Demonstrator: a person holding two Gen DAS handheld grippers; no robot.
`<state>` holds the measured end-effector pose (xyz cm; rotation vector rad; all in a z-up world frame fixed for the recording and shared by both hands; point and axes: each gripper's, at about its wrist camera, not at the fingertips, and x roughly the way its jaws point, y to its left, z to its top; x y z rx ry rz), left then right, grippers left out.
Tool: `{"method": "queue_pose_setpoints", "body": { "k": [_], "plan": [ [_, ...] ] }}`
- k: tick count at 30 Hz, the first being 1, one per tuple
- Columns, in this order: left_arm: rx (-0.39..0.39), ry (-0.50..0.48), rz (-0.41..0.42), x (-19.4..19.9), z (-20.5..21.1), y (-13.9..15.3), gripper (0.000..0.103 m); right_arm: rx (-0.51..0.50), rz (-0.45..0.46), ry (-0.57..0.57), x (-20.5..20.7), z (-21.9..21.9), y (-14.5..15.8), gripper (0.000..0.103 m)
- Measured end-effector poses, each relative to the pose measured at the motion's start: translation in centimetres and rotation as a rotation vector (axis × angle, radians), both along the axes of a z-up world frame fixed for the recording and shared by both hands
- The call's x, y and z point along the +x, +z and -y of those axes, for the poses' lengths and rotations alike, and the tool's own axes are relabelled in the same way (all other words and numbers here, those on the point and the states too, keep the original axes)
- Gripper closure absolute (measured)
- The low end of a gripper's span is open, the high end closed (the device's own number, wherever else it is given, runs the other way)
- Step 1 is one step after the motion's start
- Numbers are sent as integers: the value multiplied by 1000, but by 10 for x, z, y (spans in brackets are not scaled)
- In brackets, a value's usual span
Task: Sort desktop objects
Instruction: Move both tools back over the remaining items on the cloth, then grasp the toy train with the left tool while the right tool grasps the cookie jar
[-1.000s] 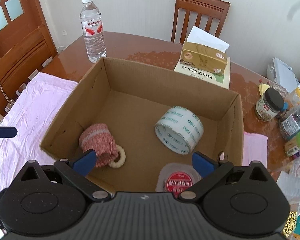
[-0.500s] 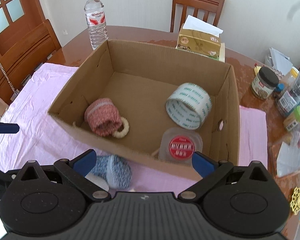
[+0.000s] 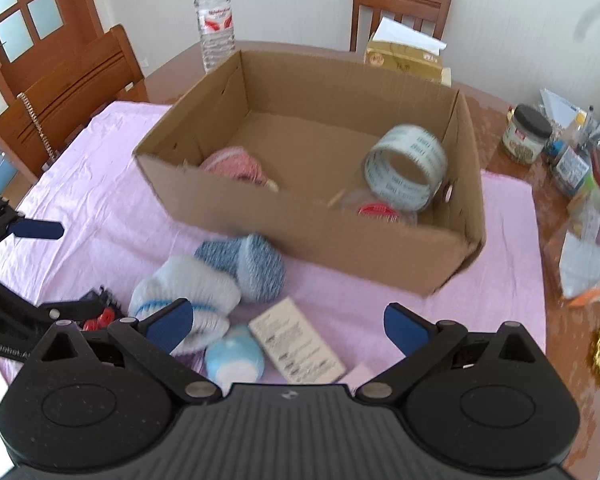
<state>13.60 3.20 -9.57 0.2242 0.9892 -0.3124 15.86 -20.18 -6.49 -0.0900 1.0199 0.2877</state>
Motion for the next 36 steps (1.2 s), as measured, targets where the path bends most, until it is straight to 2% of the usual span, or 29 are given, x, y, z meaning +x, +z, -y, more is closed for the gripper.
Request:
{"method": "queue_pose_setpoints", "body": {
  "k": [5, 9, 13, 18, 25, 30, 34, 36],
  "plan": [
    [-16, 11, -6, -8, -5, -8, 10, 1, -6, -3, -19, -3, -6, 0],
    [5, -8, 7, -15, -8, -17, 10, 22, -5, -20, -33, -5, -9, 0],
    [17, -49, 35, -21, -12, -24, 10, 6, 1, -71, -50, -8, -14, 0],
    [-6, -95, 45, -32, -23, -30, 10, 33, -6, -153, -75, -12, -19, 0],
    [-10, -124, 50, -42, -30, -48, 11, 48, -10, -224, -109, -29, -27, 0],
    [-20, -136, 81, -46, -32, -56, 14, 36, -6, -244, -125, -40, -31, 0],
    [-34, -132, 85, -45, -33, -60, 25, 26, -1, -254, -136, -47, -34, 0],
    [-41, -134, 83, -44, -32, -62, 27, 30, -1, -257, -142, -48, -36, 0]
  ]
}}
